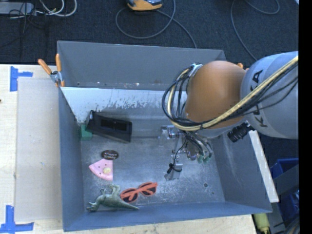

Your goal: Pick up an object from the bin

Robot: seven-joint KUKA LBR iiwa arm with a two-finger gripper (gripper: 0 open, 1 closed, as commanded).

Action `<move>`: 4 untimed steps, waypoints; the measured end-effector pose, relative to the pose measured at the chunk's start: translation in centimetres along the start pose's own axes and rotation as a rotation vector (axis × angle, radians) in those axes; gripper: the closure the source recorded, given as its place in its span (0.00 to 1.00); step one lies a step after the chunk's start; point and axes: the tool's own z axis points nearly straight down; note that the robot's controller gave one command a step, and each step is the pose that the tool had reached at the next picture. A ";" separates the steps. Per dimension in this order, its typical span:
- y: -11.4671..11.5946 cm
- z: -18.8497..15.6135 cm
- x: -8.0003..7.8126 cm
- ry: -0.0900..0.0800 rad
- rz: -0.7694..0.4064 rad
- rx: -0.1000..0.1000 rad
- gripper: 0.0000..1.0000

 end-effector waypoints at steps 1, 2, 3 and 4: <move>0.0 -0.4 -0.1 -0.007 0.002 0.000 0.00; 0.1 4.4 1.8 -0.010 -0.043 0.000 0.00; 1.8 11.0 3.9 -0.007 -0.103 0.000 0.00; 1.7 13.4 3.6 -0.008 -0.152 0.000 1.00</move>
Offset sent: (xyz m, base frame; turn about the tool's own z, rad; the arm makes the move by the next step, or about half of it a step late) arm -0.0507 0.0041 -0.1180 -0.1138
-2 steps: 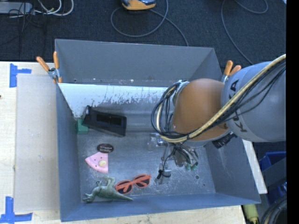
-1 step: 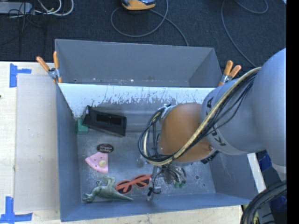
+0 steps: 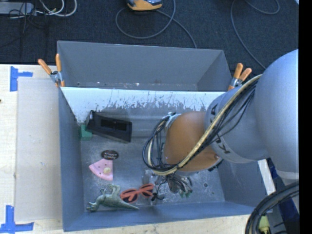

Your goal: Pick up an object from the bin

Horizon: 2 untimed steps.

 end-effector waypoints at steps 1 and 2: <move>0.0 0.0 0.0 0.000 0.001 0.000 1.00; -0.2 -0.2 -0.2 0.002 -0.008 0.000 1.00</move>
Offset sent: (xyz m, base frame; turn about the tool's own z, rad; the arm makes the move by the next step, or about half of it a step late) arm 0.0051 -0.0035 0.0054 -0.0181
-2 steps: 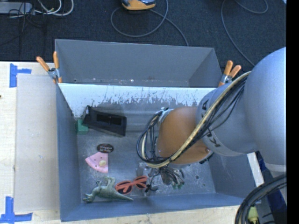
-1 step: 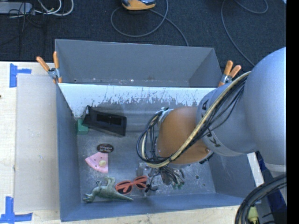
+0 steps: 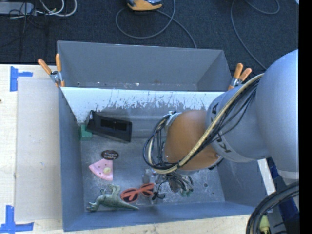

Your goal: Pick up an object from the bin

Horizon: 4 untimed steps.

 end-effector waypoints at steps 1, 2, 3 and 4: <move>0.4 0.1 0.3 0.001 -0.009 0.000 1.00; 1.9 0.3 -0.2 0.001 -0.020 0.001 1.00; 3.3 0.3 -0.4 0.000 -0.032 0.000 1.00; 2.1 0.3 0.0 0.002 -0.036 0.000 1.00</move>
Offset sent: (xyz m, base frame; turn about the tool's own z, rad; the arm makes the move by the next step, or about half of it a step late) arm -0.0002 0.0275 -0.0032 -0.0241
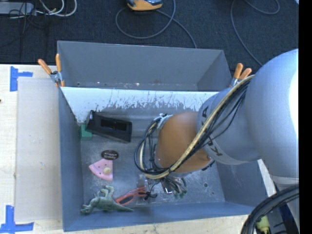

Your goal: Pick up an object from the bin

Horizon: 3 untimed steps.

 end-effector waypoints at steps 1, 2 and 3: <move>-0.7 0.0 0.2 0.001 0.000 0.000 1.00; -0.8 0.0 -0.3 0.002 -0.035 0.000 1.00; -0.9 0.0 -0.7 0.001 -0.038 0.000 1.00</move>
Offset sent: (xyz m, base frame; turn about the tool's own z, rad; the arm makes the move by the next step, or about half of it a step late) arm 0.0073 -0.0082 0.0002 -0.0471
